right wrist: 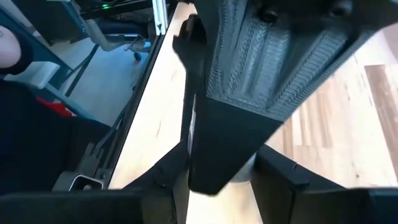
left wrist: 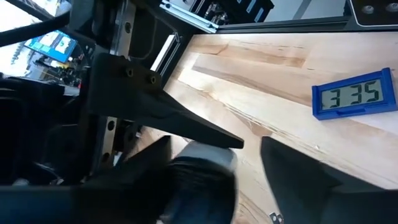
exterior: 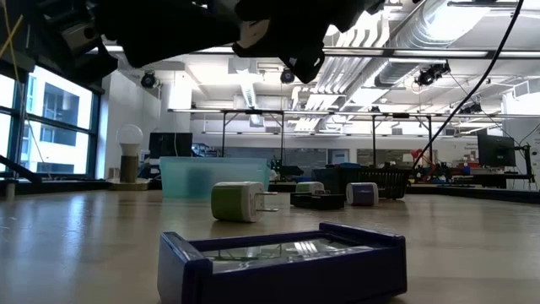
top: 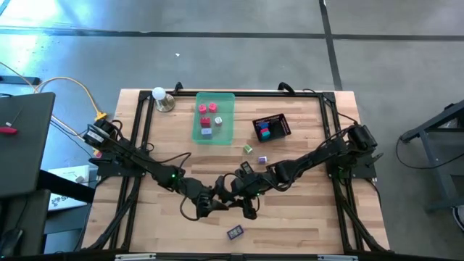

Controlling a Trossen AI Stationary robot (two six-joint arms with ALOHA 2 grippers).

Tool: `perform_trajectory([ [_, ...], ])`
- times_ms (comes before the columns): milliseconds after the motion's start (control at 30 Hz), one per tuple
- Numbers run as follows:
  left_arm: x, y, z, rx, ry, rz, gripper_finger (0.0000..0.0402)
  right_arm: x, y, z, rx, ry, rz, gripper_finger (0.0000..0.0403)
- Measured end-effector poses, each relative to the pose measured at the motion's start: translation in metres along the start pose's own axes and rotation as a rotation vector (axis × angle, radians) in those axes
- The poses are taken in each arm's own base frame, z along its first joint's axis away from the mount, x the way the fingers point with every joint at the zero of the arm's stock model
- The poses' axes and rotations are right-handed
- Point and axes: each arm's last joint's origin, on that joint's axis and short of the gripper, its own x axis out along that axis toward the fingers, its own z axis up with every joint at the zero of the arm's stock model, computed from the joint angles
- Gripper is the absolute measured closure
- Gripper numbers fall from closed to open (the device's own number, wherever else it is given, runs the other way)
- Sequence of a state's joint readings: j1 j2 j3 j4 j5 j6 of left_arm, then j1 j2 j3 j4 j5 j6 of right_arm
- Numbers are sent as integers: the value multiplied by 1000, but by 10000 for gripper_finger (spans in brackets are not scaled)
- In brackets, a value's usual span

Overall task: Pick & Place Office items
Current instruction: Put the black white charger adapter into the green bin

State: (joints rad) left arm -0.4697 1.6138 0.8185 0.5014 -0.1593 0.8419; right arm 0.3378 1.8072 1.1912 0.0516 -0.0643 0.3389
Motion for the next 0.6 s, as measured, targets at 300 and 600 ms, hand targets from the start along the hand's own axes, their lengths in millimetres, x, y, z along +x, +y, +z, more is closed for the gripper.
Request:
perform_trajectory([
  [300, -1, -5, 6, 12, -6, -6, 278, 0, 1, 0, 8, 7, 28, 270],
  [600, -4, -19, 13, -112, 50, -1, 278, 0, 0, 1, 1, -20, -52, 185],
])
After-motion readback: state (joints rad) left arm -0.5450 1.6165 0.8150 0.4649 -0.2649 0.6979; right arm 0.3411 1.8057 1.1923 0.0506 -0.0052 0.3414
